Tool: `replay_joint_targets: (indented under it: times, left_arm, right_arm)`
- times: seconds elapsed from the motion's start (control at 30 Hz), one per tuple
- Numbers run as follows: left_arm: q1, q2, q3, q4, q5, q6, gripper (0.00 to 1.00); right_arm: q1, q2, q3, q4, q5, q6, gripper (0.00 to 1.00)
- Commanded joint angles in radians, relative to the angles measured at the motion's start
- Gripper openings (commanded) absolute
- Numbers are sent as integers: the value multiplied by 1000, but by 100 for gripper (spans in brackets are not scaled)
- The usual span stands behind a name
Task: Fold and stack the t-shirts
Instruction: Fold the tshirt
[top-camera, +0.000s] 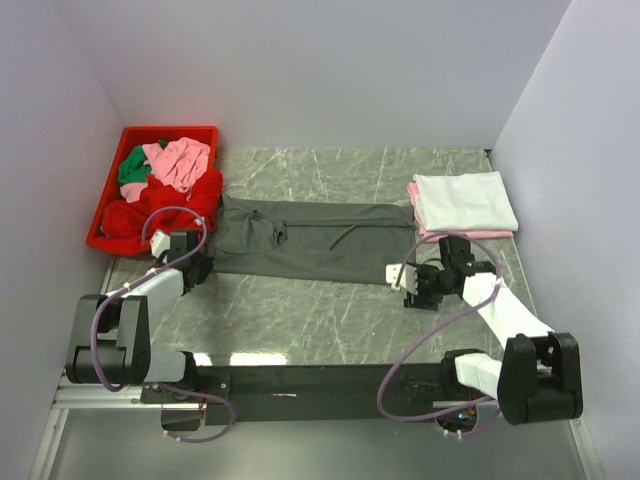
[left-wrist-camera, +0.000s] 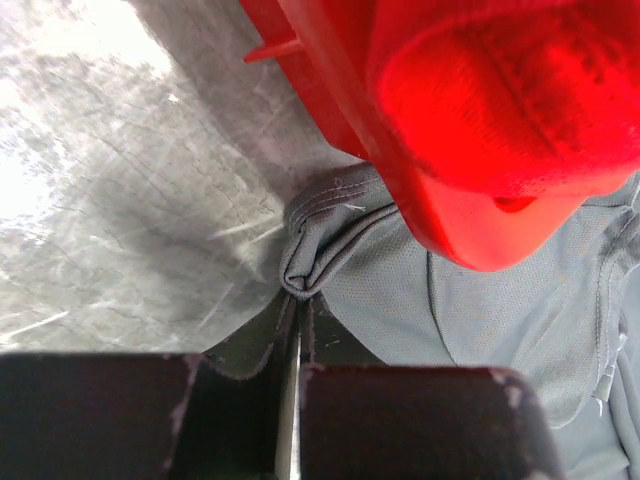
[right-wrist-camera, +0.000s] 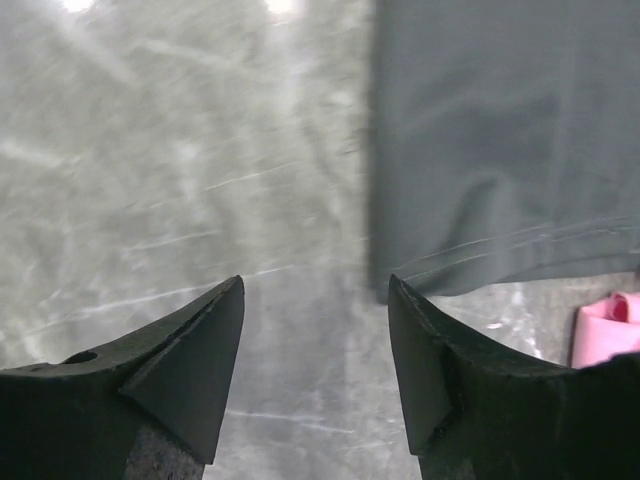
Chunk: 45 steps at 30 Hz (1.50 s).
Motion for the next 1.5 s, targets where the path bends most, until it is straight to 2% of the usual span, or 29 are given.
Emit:
replay_joint_targets:
  times: [0.0, 0.17, 0.33, 0.5, 0.6, 0.67, 0.7, 0.8, 0.9, 0.93, 1.07, 1.2, 1.27, 1.4, 1.47]
  left_arm:
    - [6, -33, 29, -10, -39, 40, 5]
    - [6, -53, 22, 0, -12, 64, 5]
    - [6, -54, 21, 0, 11, 80, 6]
    - [8, -80, 10, -2, 31, 86, 5]
    - [8, -88, 12, -10, 46, 89, 5]
    - [8, -94, 12, -14, 56, 87, 4]
    - [8, -99, 12, -17, 62, 89, 4]
    - [8, -122, 0, -31, 88, 83, 2]
    - [11, -159, -13, -71, 128, 78, 1]
    - [12, -172, -17, -86, 143, 78, 1]
    - [12, -293, -71, -187, 212, 66, 1]
    - [12, -401, -115, -281, 304, 43, 1]
    - [12, -453, -151, -312, 356, 23, 1]
    - [-17, -504, -175, -381, 447, -17, 1]
    - [-18, -528, -151, -411, 432, -19, 1]
  right_arm:
    - [14, -68, -46, -22, 25, -144, 66]
    - [43, -2, -40, 68, 82, -77, 65]
    - [124, 52, -54, 204, 151, -3, 64]
    - [172, 133, -46, 291, 227, 64, 59]
    - [185, 174, -45, 315, 282, 75, 50]
    - [190, 191, -43, 308, 305, 78, 36]
    - [190, 193, -45, 303, 310, 78, 23]
    - [190, 171, -57, 282, 309, 86, 0]
    - [188, 110, -60, 207, 275, 97, 0]
    - [187, 87, -60, 135, 266, 98, 0]
    - [187, -121, -99, -94, 237, 39, 0]
    - [185, -293, -141, -313, 272, -23, 0]
    - [179, -377, -154, -311, 327, 60, 0]
    - [133, -415, -123, -372, 330, -3, 0]
    - [133, -381, -97, -406, 297, -3, 0]
